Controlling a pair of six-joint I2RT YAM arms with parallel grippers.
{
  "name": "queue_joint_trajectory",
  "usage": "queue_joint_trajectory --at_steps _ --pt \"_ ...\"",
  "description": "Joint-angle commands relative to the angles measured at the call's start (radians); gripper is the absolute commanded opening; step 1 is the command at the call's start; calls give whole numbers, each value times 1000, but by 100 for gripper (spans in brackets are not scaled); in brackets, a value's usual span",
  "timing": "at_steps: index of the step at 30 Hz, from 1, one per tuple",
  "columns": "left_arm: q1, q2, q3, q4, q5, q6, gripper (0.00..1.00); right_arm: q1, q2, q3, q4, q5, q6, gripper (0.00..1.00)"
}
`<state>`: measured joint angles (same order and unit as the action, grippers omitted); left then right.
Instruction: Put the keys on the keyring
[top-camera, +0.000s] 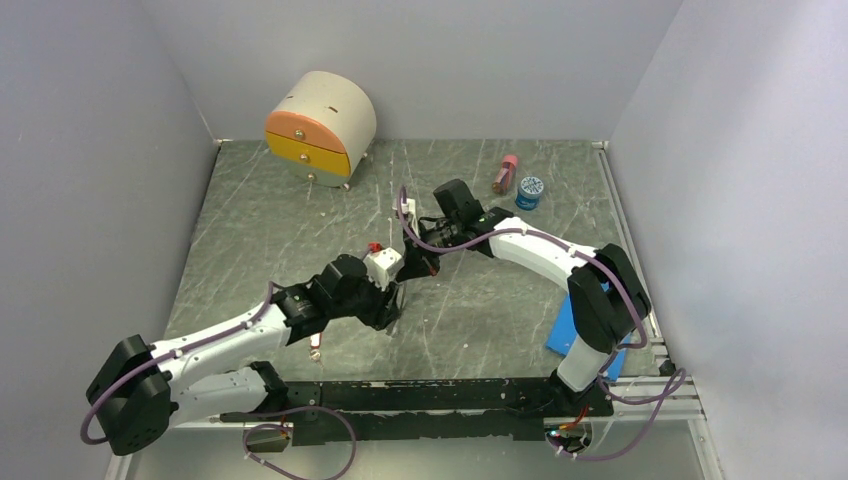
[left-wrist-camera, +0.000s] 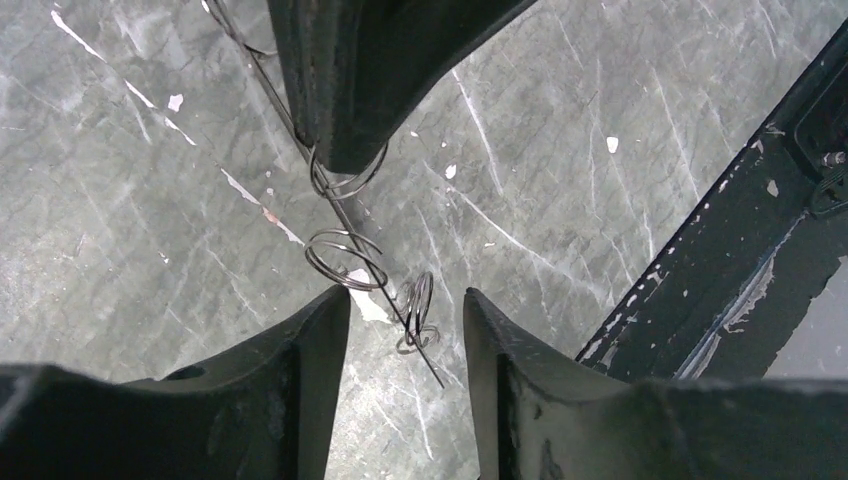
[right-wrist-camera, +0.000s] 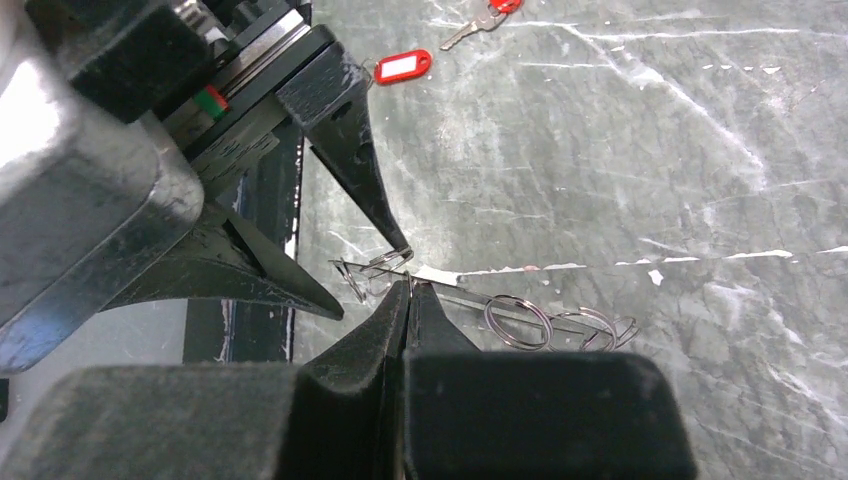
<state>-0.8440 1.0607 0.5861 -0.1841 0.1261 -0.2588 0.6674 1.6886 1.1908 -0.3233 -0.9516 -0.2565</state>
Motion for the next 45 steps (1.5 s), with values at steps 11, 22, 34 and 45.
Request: queue_joint_trajectory --at_steps 11,22,34,45 --pt "-50 26 24 -41 -60 45 3 -1 -64 -57 90 40 86 0" --pt "-52 34 46 -69 -66 79 3 0 -77 -49 98 17 132 0" --pt "-53 55 70 -84 -76 96 3 0 -74 -28 108 -62 220 0" --pt "-53 51 60 -69 -90 88 2 -22 -93 -47 197 -133 371 0"
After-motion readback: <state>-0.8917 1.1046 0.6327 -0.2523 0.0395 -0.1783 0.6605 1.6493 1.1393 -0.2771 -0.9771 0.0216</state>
